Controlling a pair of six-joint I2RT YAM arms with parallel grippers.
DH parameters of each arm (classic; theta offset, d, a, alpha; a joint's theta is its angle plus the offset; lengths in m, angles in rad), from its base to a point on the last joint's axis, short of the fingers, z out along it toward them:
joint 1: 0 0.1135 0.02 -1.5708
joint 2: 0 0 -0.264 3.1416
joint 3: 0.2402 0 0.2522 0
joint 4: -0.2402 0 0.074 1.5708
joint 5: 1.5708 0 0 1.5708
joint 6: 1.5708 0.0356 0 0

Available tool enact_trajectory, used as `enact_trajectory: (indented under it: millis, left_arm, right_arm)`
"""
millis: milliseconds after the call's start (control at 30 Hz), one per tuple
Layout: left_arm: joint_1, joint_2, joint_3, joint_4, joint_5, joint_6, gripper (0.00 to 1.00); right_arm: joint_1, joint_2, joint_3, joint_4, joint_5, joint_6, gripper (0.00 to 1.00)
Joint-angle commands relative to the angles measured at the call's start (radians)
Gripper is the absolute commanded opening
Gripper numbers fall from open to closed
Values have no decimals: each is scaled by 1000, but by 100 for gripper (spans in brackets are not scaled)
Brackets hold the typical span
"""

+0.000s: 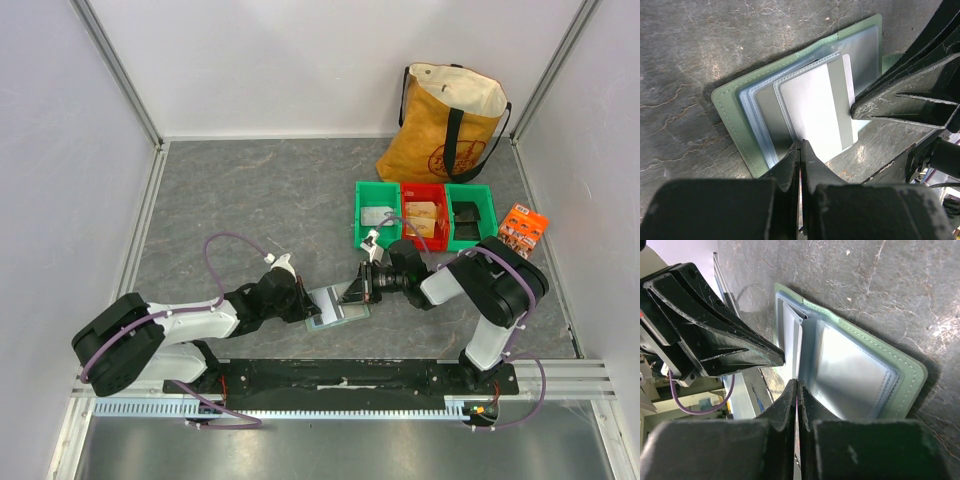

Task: Take the credit cards out of the card holder
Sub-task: Remove the credit card from the card holder.

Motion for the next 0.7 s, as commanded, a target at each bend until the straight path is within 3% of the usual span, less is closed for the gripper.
enact_trajectory:
  millis: [0,533,667]
  left_arm:
    - [-4,5,-33,-83,-50,-2,2]
    - [-4,13,-31,-84,-48,-3,2]
    - [-6,8,-30,-87,-47,3,2]
  right_arm:
    - [-3,10,-9,56,-33,3,1]
    - [-78,-43,-24,-82,-39,-89,0]
    - [-78,-29,-11,-62,-58,-69,13]
